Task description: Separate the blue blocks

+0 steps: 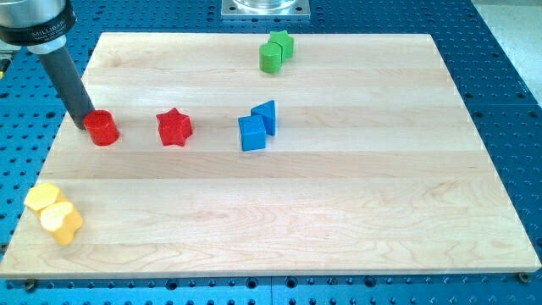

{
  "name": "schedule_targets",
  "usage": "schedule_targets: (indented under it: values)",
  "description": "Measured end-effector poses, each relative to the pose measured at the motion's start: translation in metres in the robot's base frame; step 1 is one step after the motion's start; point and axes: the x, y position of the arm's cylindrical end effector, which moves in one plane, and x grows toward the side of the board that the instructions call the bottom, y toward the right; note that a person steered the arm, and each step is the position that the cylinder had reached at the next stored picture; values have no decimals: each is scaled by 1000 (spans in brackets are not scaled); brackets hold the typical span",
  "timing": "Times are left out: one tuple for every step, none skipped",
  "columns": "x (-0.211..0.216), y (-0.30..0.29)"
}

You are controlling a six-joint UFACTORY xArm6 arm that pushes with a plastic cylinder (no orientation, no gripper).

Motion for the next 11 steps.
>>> schedule_targets:
  values:
    - [-29,10]
    - [-17,13]
    - [-2,21]
    - [0,30]
    - [-24,79]
    - [-40,169]
    - [-30,265]
    - [34,326]
    - [73,289]
    - [43,279]
    - [29,249]
